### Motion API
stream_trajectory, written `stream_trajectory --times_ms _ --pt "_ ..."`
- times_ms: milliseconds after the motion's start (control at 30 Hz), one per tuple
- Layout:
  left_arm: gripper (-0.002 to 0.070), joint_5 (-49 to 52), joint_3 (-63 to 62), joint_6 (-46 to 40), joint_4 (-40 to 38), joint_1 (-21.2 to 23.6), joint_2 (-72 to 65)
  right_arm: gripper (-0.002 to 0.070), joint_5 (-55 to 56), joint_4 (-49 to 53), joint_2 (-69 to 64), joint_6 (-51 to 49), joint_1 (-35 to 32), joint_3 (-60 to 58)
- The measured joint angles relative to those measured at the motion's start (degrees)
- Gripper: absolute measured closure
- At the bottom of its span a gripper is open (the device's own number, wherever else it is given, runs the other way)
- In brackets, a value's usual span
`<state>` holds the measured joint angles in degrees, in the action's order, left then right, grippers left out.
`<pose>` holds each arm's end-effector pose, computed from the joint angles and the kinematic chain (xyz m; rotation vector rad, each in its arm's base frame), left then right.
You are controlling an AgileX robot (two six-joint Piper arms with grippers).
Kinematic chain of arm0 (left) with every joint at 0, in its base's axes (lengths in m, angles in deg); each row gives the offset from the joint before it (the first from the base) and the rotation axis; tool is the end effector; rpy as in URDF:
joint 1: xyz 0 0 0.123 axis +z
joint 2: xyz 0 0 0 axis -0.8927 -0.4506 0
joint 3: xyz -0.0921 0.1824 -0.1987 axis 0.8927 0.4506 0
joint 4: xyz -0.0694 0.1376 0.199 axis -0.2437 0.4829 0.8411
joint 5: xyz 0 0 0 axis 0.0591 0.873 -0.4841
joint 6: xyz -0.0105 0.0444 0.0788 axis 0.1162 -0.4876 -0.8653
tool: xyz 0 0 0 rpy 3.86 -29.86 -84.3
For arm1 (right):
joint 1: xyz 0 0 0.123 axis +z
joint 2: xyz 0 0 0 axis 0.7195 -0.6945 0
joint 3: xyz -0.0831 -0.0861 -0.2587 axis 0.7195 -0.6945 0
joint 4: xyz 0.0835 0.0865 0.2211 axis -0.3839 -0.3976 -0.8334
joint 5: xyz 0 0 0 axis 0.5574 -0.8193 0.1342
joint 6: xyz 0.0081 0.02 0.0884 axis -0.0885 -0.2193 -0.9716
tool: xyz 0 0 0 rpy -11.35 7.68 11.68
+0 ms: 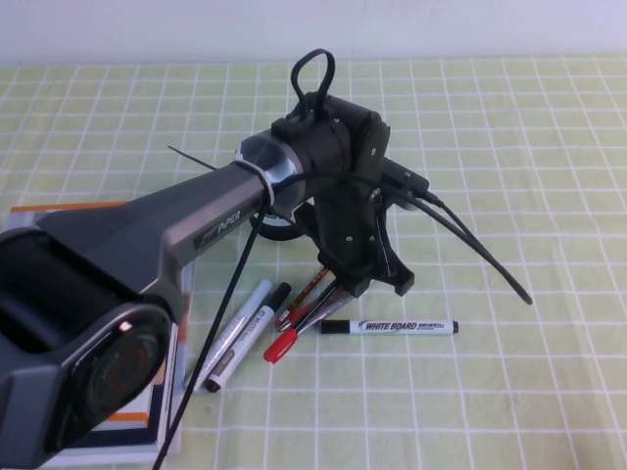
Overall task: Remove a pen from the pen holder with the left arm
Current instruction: Place the pen on the table
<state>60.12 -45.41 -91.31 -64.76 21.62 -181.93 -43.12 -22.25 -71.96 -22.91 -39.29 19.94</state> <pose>0.3527 -0.3156 0.1863 1.2894 2.7095 -0.0929 0.0512 0.0109 0.1712 0.0092 1.8754 0.2446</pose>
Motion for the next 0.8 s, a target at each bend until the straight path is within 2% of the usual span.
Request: stream_trajectory --times_ms 367,600,800 --pt "0.0638 -1.15 -0.09 -3.57 -0.19 1.1 -0.09 0.0689 0.0 0.0 0.0 0.0 0.0 0.0" --pt "0.0456 -1.15 -0.09 -4.18 -0.4 1.1 -0.22 0.0689 0.0 0.0 0.0 0.0 0.0 0.0" --pt "0.0405 -1.15 -0.09 -4.18 -0.49 1.1 -0.19 0.0689 0.0 0.0 0.0 0.0 0.0 0.0"
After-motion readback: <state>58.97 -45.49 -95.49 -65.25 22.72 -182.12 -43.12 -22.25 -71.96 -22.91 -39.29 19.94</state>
